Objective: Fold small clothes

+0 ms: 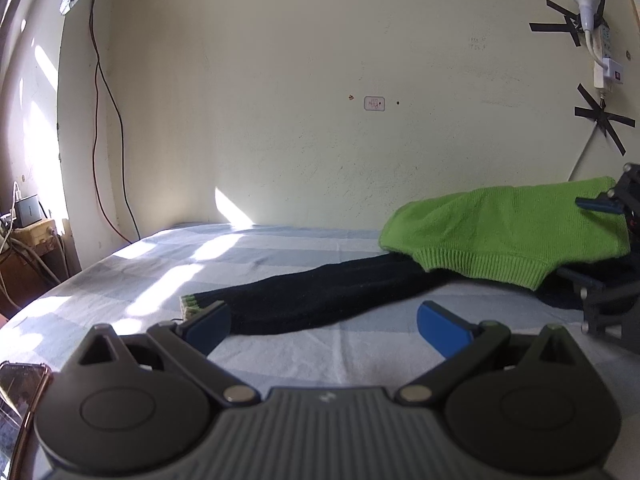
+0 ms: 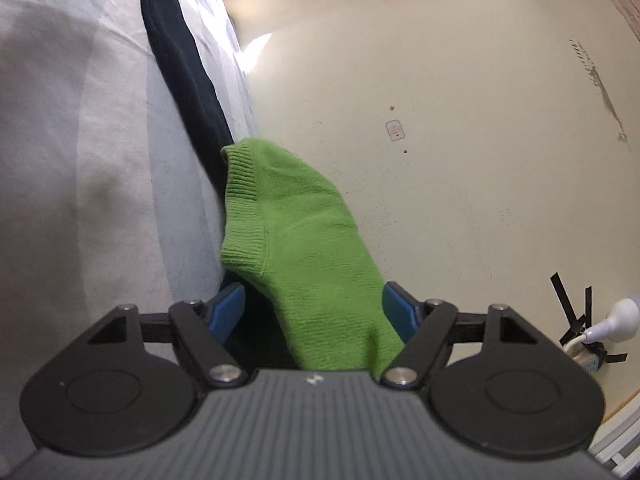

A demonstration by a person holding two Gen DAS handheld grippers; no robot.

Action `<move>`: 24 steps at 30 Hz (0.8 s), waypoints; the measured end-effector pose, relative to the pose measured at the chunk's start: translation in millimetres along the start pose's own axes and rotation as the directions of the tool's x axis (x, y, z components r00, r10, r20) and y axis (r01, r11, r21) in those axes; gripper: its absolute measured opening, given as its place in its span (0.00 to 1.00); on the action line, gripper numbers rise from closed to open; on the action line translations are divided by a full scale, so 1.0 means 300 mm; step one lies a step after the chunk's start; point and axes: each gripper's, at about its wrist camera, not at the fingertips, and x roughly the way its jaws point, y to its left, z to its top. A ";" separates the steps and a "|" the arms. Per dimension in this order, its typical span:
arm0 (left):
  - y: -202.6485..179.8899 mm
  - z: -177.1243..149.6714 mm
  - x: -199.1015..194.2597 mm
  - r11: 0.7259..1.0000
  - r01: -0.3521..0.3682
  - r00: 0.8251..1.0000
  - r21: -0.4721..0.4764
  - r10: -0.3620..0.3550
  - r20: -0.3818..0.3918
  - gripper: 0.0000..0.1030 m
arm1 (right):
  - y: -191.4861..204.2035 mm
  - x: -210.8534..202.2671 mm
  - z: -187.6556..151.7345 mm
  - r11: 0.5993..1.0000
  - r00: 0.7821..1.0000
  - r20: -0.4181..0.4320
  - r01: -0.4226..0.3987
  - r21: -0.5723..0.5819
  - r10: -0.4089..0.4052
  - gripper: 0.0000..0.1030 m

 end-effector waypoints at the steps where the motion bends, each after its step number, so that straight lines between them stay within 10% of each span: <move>1: 0.004 0.000 0.003 1.000 0.001 1.000 -0.005 -0.001 -0.003 1.00 | -0.021 0.017 0.006 1.000 1.000 -0.018 -0.010 0.026 0.010 0.31; 2: 0.008 -0.001 0.005 1.000 0.002 1.000 -0.012 -0.002 -0.007 1.00 | -0.050 0.025 0.013 0.998 0.999 -0.039 -0.019 0.065 0.022 0.06; 10: -0.058 0.016 0.040 0.994 -0.013 1.000 0.113 0.014 -0.009 1.00 | -0.438 -0.168 -0.018 0.884 0.981 0.034 0.159 0.440 -0.193 0.06; 21: -0.448 0.099 0.071 0.857 -0.048 0.970 0.513 -0.082 0.228 0.99 | -0.637 -0.340 -0.066 0.783 0.907 0.043 0.338 0.522 -0.420 0.02; 24: -0.493 0.138 0.095 0.851 -0.035 0.969 0.524 -0.099 0.225 0.70 | -0.681 -0.411 -0.069 0.740 0.837 0.046 0.454 0.497 -0.545 0.02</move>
